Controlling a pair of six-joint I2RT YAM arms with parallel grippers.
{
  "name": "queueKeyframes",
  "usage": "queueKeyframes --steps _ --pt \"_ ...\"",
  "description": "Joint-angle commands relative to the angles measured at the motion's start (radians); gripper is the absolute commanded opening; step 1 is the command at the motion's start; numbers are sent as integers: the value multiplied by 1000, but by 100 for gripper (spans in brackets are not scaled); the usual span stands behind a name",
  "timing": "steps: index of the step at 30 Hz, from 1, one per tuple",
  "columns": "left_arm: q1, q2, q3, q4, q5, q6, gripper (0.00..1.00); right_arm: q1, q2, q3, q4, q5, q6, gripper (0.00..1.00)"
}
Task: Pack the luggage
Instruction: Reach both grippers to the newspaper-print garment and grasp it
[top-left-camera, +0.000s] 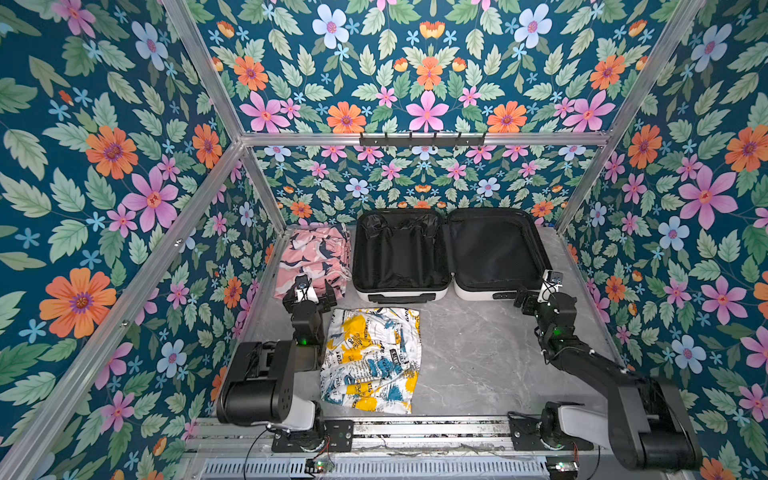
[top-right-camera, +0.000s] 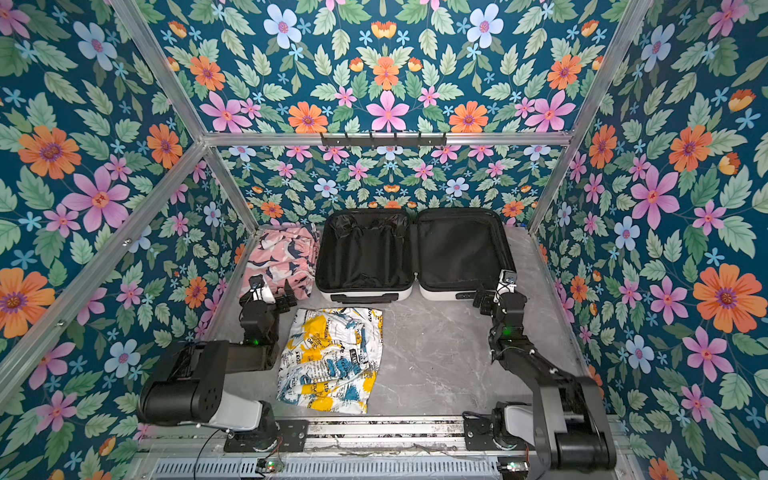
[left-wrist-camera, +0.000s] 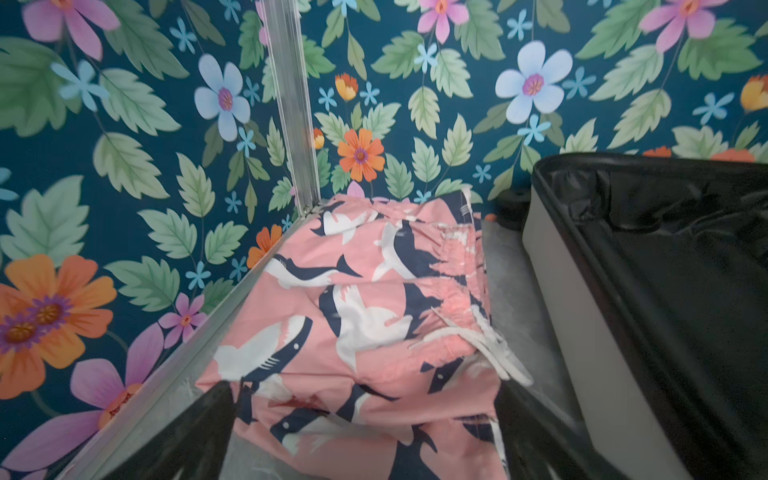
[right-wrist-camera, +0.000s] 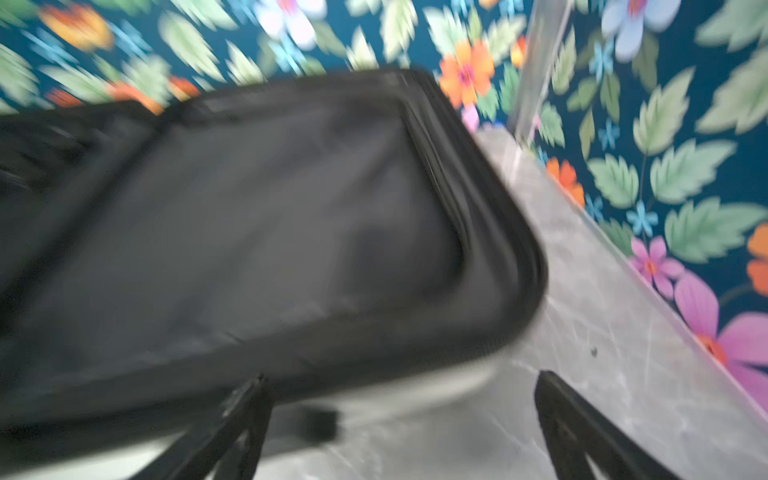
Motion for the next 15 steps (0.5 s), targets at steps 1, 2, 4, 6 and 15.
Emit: queueKeyframes --steps 1,2,4,6,15 --pt "0 -153 44 -251 -4 -47 100 43 -181 1 -260 52 0 99" --pt "-1 -202 88 -378 4 -77 100 51 -253 6 -339 70 15 99" --pt "-1 -259 188 -611 -28 -158 100 61 -378 22 -497 105 50 99" --pt "-1 -279 285 -820 -51 -232 100 61 -491 34 -638 133 80 99" --pt "4 -280 484 -1248 267 -414 92 62 -885 97 -1072 164 437 99"
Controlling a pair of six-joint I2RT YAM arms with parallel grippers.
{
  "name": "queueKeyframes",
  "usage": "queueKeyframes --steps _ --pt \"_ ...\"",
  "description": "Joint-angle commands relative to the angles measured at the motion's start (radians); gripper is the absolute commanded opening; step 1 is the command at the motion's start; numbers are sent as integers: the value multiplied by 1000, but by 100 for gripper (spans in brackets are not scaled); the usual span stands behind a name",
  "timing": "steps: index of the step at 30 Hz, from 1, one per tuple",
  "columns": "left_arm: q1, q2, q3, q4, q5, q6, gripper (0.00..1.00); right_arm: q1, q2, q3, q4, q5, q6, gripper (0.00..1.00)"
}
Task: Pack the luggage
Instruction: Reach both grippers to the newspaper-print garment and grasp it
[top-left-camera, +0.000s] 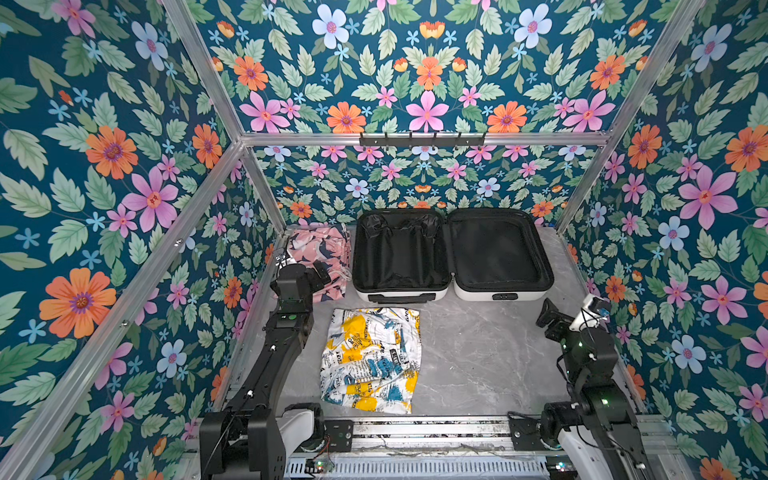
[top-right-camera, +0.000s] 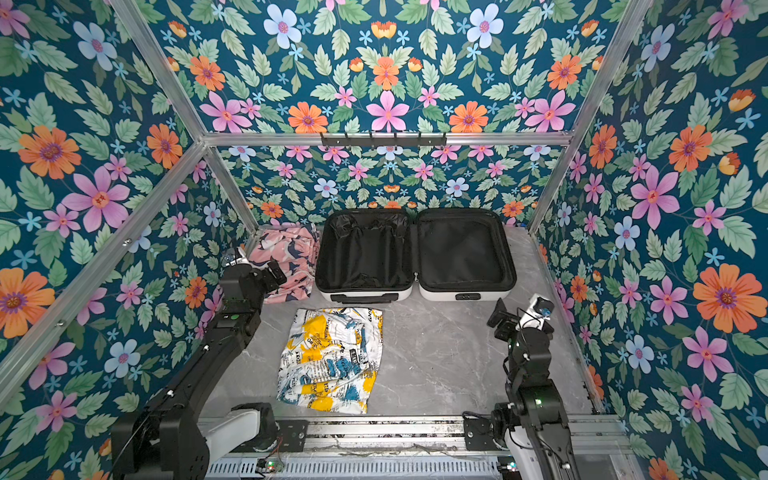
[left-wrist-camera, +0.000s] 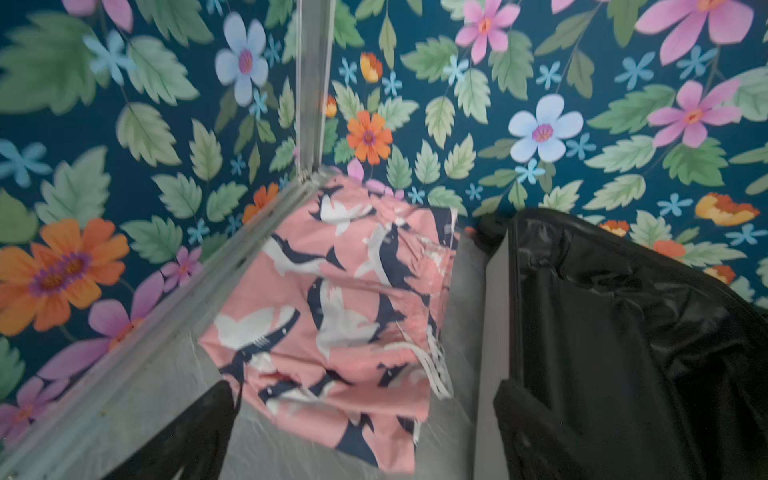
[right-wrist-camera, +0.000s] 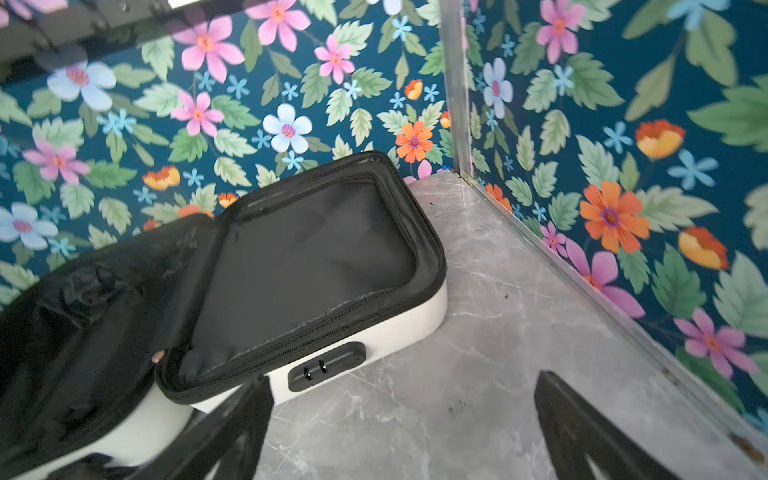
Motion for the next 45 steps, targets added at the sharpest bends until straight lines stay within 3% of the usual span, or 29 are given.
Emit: queueKeyframes --steps 1,2,4,8,10,12,14,16,18,21,24,29,45 --pt "3 12 46 -243 250 -84 85 0 -38 30 -187 -94 165 99" --pt "3 25 63 -291 301 -106 78 0 -21 48 -196 -170 181 99" --pt "3 47 89 -390 363 -135 71 1 50 90 -258 -211 281 99" --pt "3 34 109 -633 352 -168 70 2 295 206 -339 -412 331 99" --pt "3 -20 69 -707 328 -188 74 29 406 240 -321 -540 357 99" --pt "3 -90 9 -746 334 -220 98 157 511 284 -306 -569 385 92" --pt "4 -146 -44 -788 340 -286 99 365 601 343 -296 -486 402 79" --pt "3 -205 -115 -756 401 -355 99 540 699 397 -280 -428 430 74" --pt "3 -259 -184 -738 409 -410 99 663 831 460 -266 -426 468 73" --pt "3 -327 -253 -745 352 -442 99 766 998 546 -266 -430 482 81" --pt "3 -371 -301 -739 310 -451 99 790 1150 627 -289 -508 489 88" --pt "4 -382 -365 -722 293 -441 99 818 1280 660 -285 -603 506 97" --pt "3 -527 -525 -496 428 -470 99 822 1319 467 28 -745 647 99"
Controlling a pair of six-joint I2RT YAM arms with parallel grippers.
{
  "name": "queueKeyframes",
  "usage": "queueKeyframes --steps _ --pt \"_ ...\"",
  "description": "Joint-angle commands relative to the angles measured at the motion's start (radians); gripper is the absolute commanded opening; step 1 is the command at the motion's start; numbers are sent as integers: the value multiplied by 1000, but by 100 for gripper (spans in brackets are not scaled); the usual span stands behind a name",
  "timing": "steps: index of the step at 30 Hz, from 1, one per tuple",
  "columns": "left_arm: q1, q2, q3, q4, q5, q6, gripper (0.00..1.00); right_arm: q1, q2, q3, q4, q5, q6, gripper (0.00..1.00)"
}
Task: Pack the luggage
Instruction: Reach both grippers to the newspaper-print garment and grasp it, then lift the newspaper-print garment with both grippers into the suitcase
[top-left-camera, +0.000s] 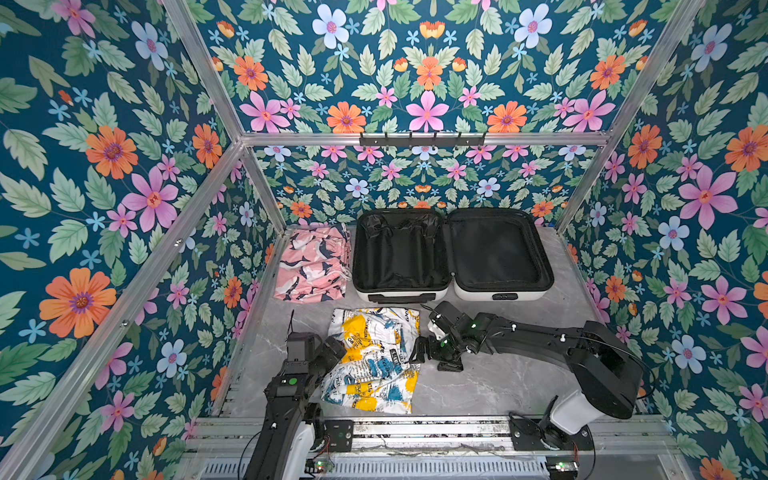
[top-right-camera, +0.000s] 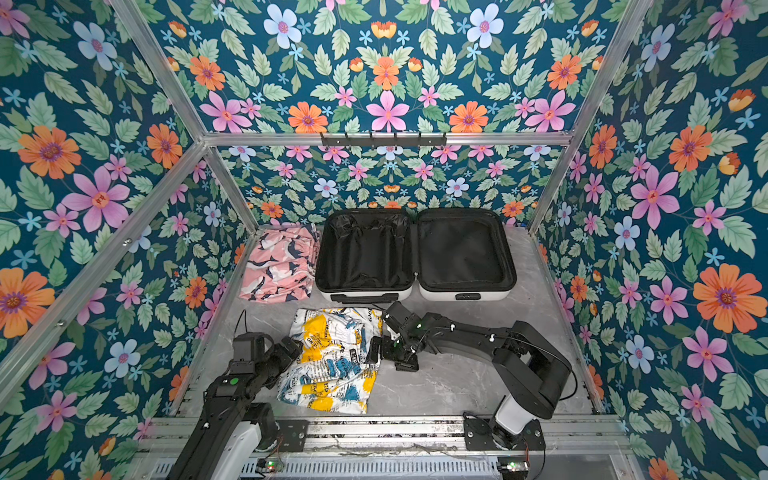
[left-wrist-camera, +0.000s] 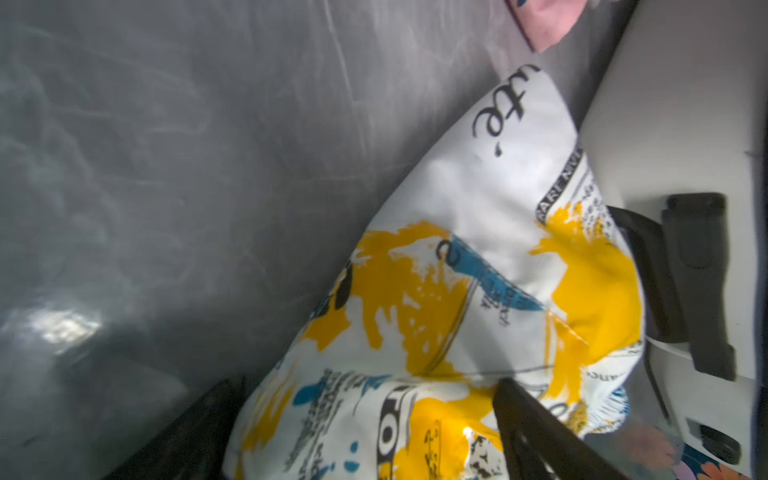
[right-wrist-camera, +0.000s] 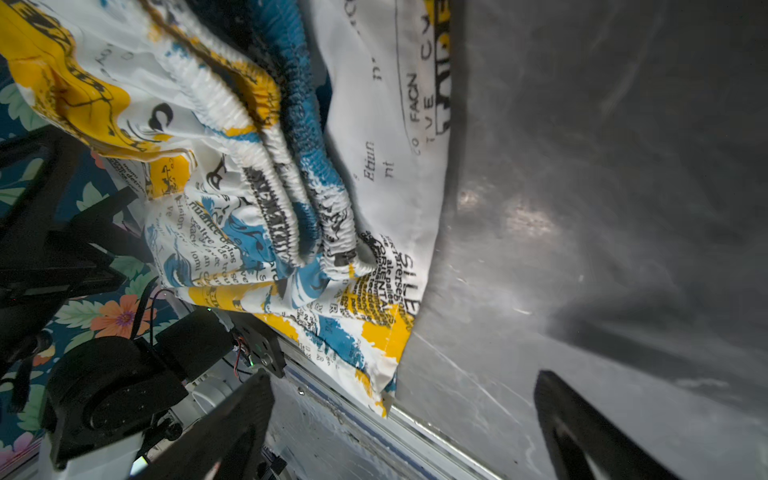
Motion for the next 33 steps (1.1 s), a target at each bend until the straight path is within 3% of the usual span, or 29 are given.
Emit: queueKeyframes --steps 1,7,10,16,19,23,26,28,30,33 --pt "0 -2 -18 16 50 -6 99 0 6 -20 84 -25 34 99" --pt "0 -27 -27 19 72 5 92 2 103 -9 148 -39 37 97" --pt "0 -15 -32 30 94 4 79 0 165 12 186 -53 42 95" --pt "-1 29 -27 30 104 5 41 -3 278 104 228 -78 38 87" --pt "0 64 -10 30 102 13 26 -3 311 140 234 -91 32 73" --pt "0 93 44 -27 78 31 0 -3 332 186 222 -110 10 42" --pt "0 79 116 -124 24 39 0 -3 335 237 200 -128 -22 22" --pt "0 68 149 -161 -3 38 0 -3 337 268 168 -132 -39 21" --pt "0 71 156 -153 -2 38 0 -3 340 288 134 -132 -48 26" --pt "0 106 169 -144 8 46 0 -3 324 283 132 -131 -56 19"
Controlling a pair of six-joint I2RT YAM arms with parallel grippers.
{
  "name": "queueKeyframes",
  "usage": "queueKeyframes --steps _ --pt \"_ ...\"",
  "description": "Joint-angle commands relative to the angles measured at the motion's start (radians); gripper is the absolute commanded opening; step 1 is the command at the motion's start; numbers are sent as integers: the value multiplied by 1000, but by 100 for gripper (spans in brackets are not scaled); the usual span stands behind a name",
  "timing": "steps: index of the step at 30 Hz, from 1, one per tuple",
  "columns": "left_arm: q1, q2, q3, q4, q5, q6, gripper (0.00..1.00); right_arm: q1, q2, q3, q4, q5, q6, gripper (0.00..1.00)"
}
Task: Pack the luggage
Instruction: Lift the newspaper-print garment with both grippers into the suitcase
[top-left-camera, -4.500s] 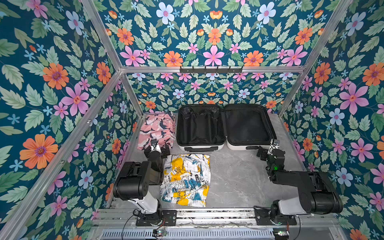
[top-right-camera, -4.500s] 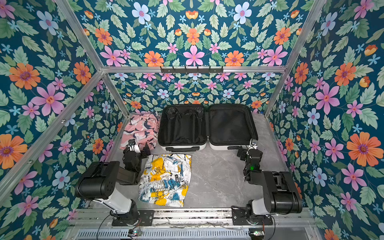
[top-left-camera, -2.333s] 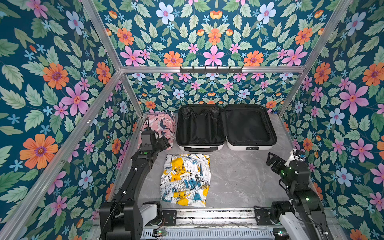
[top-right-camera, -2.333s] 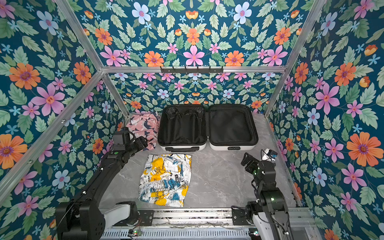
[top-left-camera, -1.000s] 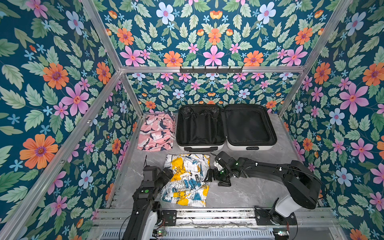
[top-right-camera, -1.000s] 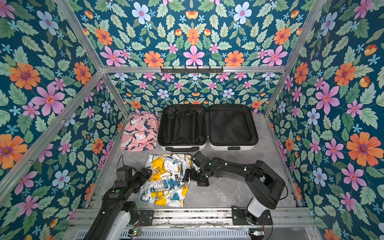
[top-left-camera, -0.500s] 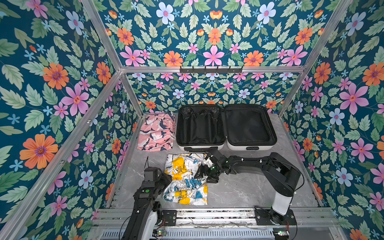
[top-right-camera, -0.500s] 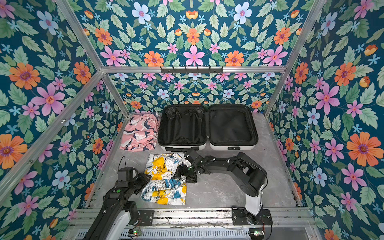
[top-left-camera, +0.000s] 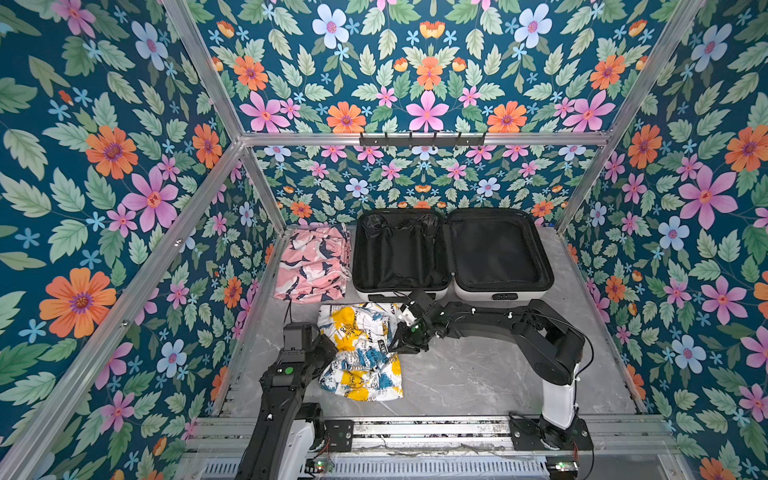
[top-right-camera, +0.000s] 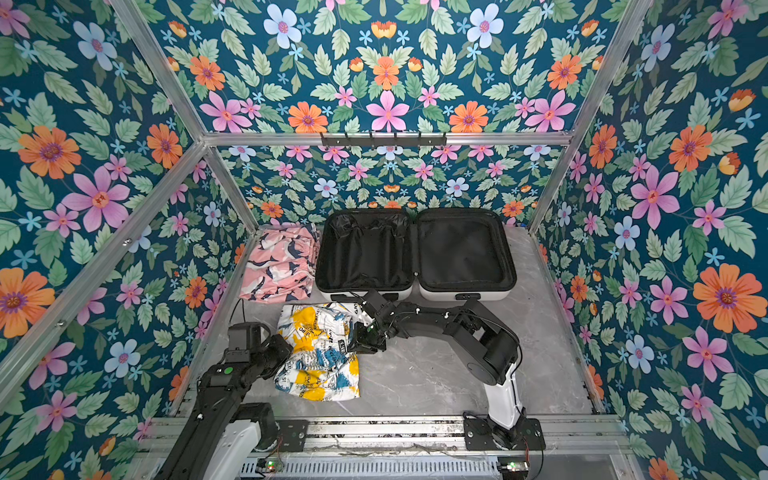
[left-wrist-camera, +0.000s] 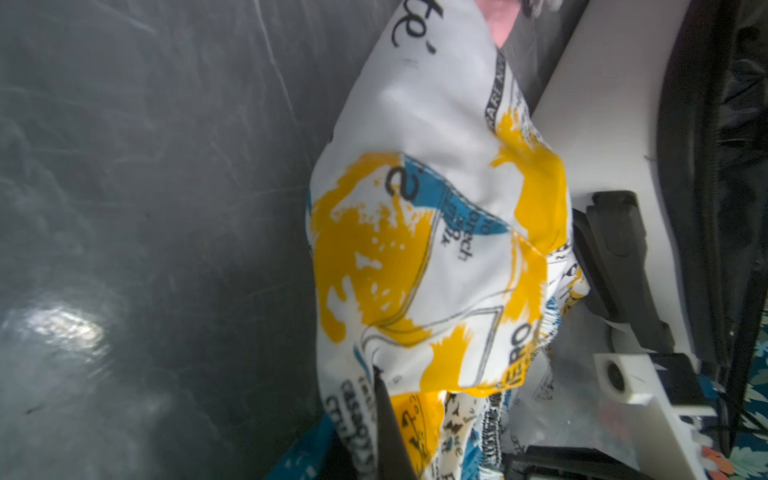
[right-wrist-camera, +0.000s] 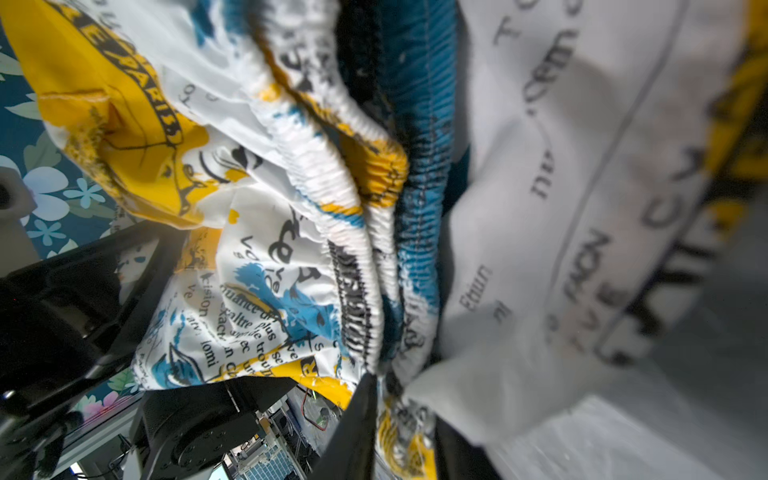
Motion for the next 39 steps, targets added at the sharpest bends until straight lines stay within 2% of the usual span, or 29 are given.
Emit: queueKeyframes --steps 1,5,16,19,29,33,39 --pt "0 23 27 -34 -10 22 0 1 -18 0 -40 2 -34 18" --pt "-1 40 144 -125 -47 59 0 1 -40 37 -78 -9 -72 0" --pt "0 88 461 -349 -69 120 0 6 -110 162 -169 -93 -145 0" --pt "0 130 582 -375 -36 159 0 7 -130 200 -192 -113 -159 0" --pt "-1 365 996 -356 288 258 0 -15 -212 294 -232 -98 -183 0" --pt "-8 441 1119 -245 448 209 0 -57 -269 305 -215 -74 -179 0" --pt "-55 557 1199 -32 563 121 0 -124 -361 310 -217 -10 -198 0"
